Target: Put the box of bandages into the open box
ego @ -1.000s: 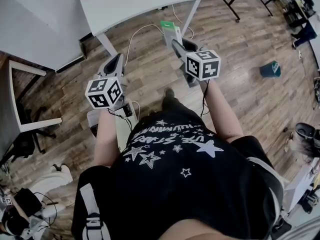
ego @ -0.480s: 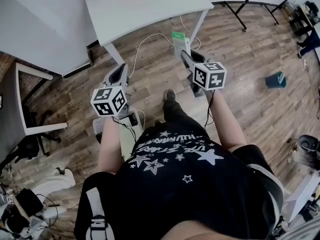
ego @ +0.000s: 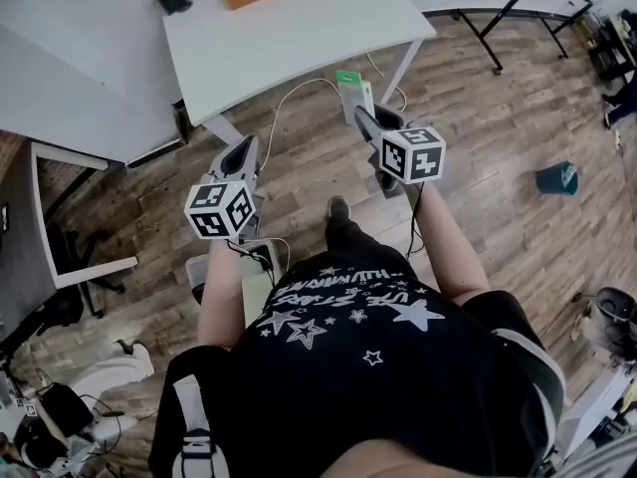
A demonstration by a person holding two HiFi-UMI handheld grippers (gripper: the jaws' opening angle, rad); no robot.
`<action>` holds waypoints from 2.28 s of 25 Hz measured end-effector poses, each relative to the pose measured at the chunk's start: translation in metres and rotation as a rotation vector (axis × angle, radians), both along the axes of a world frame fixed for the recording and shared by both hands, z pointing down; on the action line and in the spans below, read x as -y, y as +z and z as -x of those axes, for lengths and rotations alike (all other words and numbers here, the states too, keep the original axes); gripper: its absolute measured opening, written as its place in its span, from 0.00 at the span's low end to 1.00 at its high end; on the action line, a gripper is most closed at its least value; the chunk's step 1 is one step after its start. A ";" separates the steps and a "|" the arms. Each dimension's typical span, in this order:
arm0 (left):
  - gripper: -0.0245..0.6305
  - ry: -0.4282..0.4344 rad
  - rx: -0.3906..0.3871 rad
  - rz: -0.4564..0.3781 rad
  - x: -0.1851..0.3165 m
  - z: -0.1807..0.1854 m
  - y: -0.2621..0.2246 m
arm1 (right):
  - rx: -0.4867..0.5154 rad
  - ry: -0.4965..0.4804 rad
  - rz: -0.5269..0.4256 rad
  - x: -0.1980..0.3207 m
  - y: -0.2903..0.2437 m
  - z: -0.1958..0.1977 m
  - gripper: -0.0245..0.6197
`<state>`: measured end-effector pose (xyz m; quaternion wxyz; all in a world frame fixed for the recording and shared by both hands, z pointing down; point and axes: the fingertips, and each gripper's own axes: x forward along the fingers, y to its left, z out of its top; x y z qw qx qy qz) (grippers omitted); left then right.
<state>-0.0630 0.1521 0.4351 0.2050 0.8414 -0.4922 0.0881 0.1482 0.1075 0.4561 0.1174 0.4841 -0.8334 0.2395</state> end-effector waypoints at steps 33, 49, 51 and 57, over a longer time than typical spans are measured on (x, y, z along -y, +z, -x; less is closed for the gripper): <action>0.07 -0.115 0.020 -0.016 0.245 -0.041 -0.006 | 0.037 -0.087 0.010 0.254 0.004 -0.046 0.21; 0.07 -0.171 -0.008 -0.023 0.429 0.063 0.005 | -0.109 -0.181 -0.007 0.441 0.011 0.049 0.21; 0.07 -0.173 -0.011 -0.023 0.450 0.075 0.004 | -0.138 -0.204 -0.010 0.461 0.011 0.062 0.21; 0.07 -0.175 -0.002 -0.028 0.496 0.108 -0.001 | -0.193 -0.237 -0.030 0.516 0.007 0.092 0.21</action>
